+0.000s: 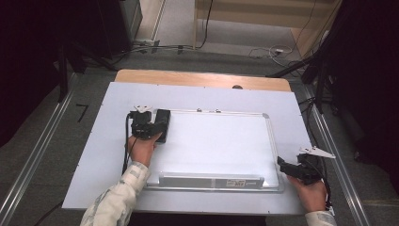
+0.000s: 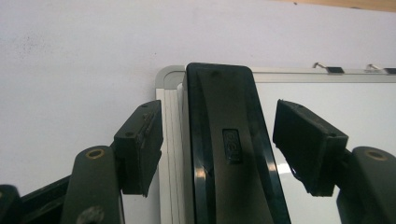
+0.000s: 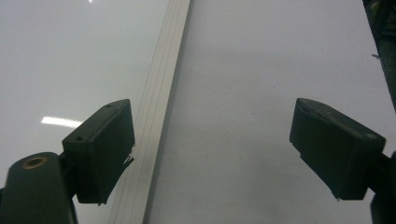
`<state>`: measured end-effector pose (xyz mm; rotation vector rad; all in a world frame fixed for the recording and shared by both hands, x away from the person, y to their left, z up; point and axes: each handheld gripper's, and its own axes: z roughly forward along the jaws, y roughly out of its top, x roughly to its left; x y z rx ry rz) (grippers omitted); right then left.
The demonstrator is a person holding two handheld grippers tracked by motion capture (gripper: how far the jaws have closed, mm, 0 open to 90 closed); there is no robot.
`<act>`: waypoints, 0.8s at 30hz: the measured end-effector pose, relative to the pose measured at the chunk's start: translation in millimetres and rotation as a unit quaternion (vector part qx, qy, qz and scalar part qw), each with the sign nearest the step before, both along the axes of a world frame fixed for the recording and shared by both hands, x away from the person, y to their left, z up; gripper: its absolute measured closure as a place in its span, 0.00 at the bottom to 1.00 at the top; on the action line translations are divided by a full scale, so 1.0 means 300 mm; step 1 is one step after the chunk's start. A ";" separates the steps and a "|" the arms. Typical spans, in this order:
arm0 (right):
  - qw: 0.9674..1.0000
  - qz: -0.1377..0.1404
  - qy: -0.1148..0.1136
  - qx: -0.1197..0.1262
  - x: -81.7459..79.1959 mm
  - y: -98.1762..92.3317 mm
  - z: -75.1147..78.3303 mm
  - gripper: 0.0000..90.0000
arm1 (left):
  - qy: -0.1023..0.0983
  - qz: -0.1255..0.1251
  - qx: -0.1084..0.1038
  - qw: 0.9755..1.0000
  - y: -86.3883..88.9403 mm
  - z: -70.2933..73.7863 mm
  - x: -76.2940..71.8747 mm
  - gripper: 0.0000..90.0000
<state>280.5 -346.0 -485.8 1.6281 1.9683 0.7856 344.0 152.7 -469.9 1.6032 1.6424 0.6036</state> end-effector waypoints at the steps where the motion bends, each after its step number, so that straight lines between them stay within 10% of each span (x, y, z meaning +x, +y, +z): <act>1: 1.000 0.000 0.000 0.000 0.000 0.000 0.000 0.14 | 0.000 -0.005 0.000 1.000 0.003 0.003 -0.007 0.36; 24: 1.000 -0.001 0.000 0.004 -0.003 -0.002 -0.001 0.14 | -0.027 -0.029 -0.024 0.999 0.107 0.016 -0.147 0.29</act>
